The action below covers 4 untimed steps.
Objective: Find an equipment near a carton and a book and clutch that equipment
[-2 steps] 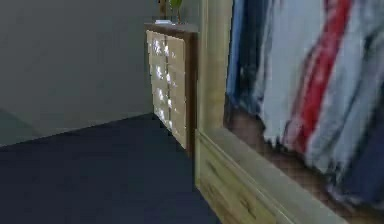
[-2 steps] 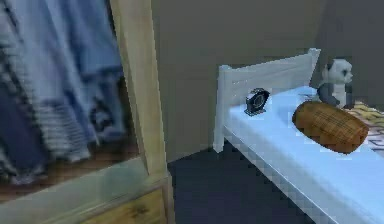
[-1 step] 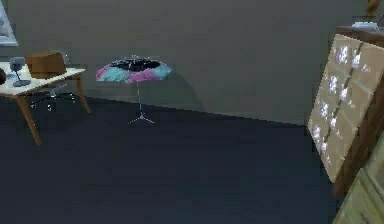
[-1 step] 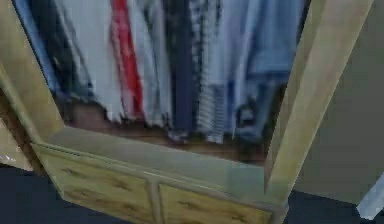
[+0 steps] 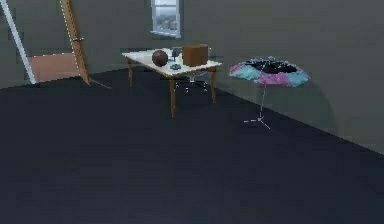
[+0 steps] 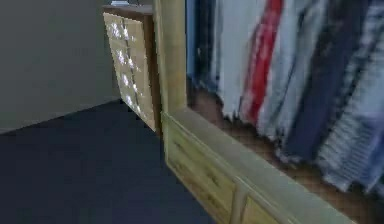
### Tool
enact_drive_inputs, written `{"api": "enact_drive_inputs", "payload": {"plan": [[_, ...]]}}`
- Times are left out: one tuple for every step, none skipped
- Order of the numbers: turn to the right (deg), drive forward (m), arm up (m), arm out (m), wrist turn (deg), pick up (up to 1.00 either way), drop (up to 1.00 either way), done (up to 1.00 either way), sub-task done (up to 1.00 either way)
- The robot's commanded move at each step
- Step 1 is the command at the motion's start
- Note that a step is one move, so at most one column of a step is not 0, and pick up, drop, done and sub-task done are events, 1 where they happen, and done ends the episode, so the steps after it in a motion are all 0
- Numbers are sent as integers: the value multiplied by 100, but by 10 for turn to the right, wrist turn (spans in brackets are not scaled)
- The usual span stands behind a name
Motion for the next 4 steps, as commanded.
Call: {"api": "enact_drive_inputs", "payload": {"plan": [[0, 100, 0, 0, 0, 0, 0, 0, 0], [0, 100, 0, 0, 0, 0, 0, 0, 0], [0, 5, 0, 0, 0, 0, 0, 0, 0], [-450, 0, 0, 0, 0, 0, 0, 0, 0]]}}
